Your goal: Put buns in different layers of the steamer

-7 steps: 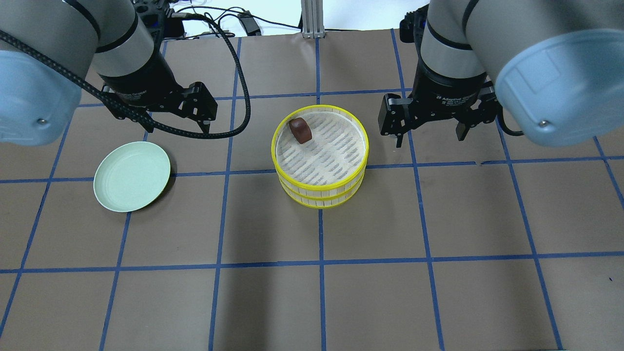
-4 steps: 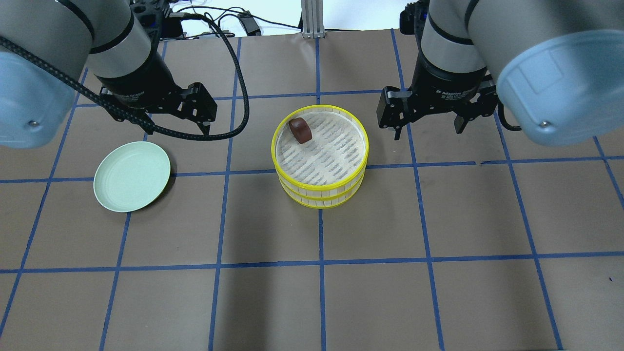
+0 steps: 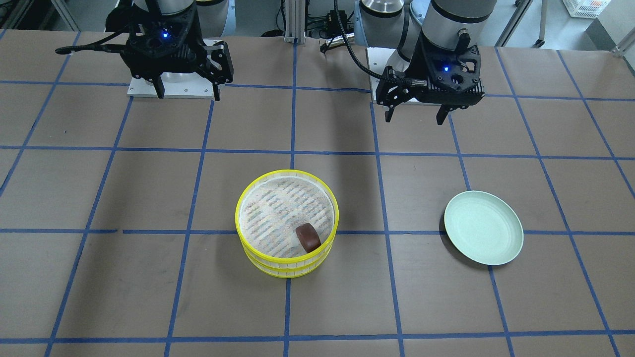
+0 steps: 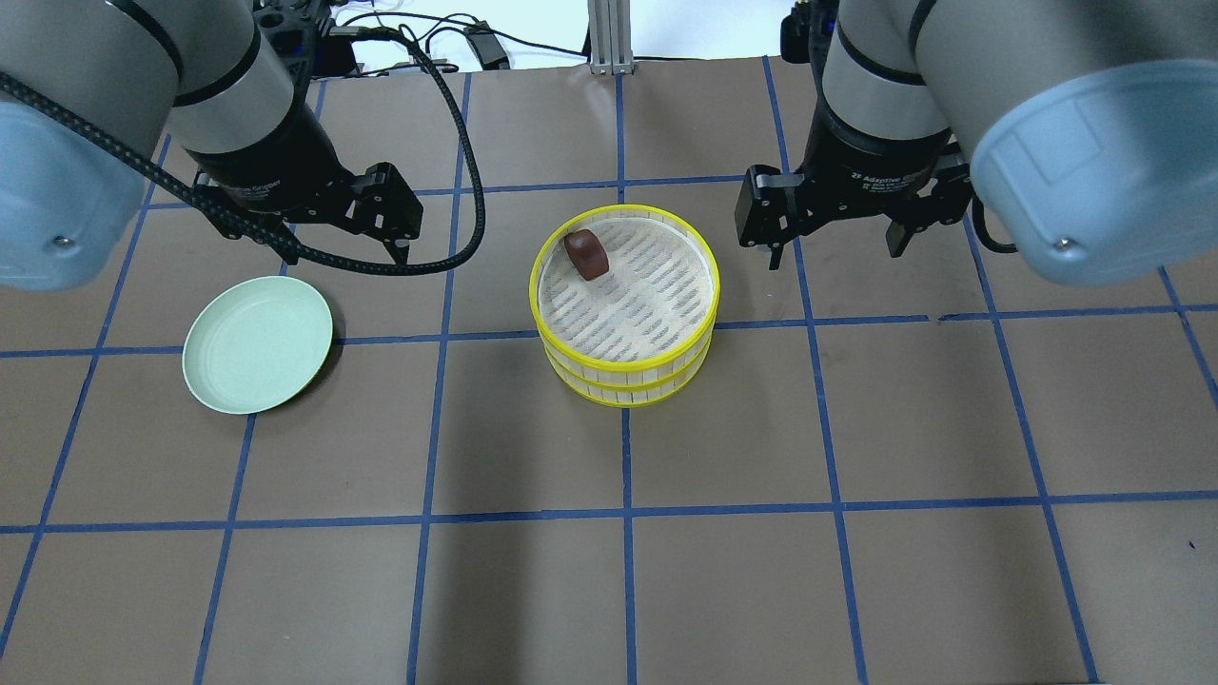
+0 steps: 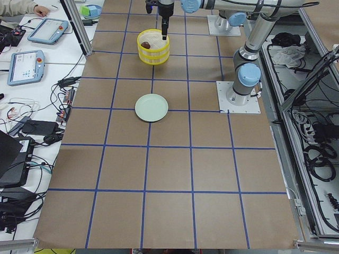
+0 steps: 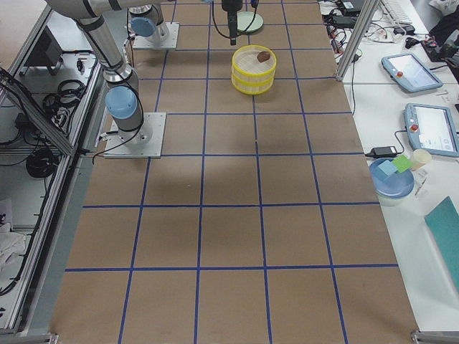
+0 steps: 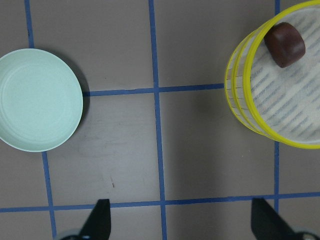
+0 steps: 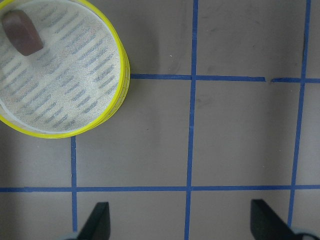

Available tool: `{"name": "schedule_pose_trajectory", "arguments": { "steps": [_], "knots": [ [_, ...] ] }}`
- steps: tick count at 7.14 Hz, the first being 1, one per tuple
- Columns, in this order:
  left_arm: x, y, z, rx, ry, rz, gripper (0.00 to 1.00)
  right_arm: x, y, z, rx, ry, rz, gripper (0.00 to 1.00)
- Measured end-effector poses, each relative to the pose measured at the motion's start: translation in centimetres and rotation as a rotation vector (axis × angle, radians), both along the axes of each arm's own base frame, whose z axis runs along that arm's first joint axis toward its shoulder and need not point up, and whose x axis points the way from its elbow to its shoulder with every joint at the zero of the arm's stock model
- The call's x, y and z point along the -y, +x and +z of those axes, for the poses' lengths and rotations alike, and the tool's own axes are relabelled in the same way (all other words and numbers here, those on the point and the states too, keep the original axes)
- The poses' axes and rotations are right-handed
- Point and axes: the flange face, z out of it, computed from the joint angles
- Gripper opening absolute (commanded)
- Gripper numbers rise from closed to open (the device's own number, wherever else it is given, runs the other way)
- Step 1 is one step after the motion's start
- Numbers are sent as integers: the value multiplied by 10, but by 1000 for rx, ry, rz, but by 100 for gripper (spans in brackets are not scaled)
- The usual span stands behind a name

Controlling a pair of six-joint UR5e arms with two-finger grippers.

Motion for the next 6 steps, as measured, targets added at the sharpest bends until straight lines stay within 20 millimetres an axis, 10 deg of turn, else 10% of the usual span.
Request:
{"name": "schedule_pose_trajectory", "arguments": {
  "steps": [6],
  "knots": [
    [0,1,-1,0,7,2,100,2,4,2,44,-20,-28,97]
  ]
}}
